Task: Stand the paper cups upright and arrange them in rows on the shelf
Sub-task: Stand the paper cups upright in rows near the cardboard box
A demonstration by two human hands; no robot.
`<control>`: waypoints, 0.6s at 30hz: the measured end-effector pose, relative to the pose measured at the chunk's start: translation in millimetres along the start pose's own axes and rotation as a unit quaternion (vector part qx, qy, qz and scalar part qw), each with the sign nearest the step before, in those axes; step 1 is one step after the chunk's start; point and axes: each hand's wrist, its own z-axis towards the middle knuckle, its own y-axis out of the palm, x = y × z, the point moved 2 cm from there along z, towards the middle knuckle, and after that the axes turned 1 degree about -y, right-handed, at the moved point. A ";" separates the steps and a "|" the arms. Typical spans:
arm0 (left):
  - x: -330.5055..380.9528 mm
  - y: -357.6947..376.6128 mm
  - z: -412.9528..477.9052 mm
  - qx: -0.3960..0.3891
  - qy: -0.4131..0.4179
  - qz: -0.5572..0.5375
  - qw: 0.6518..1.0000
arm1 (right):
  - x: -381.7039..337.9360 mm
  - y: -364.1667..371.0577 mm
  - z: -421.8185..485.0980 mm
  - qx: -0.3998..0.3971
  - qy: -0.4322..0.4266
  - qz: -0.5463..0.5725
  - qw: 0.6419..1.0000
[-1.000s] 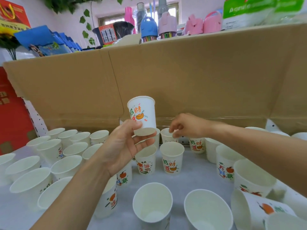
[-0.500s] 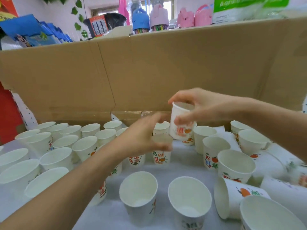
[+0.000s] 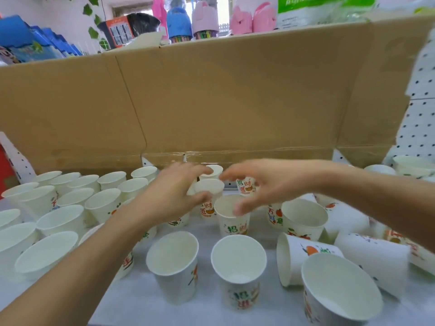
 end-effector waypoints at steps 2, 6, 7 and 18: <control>21.5 -12.1 -24.5 0.037 -0.006 -0.070 0.997 | 5.1 -13.7 -24.7 0.027 0.003 0.028 0.999; 63.9 -12.3 -84.8 0.080 0.034 -0.085 0.993 | 9.6 -19.4 -90.6 0.034 -0.034 0.072 0.996; 72.2 -7.7 -96.8 0.080 0.047 -0.068 0.993 | 10.1 -15.4 -107.3 0.030 -0.052 0.065 0.996; 73.2 36.4 -116.8 0.089 0.030 0.030 0.995 | -6.2 60.5 -158.3 0.073 -0.228 -0.159 0.958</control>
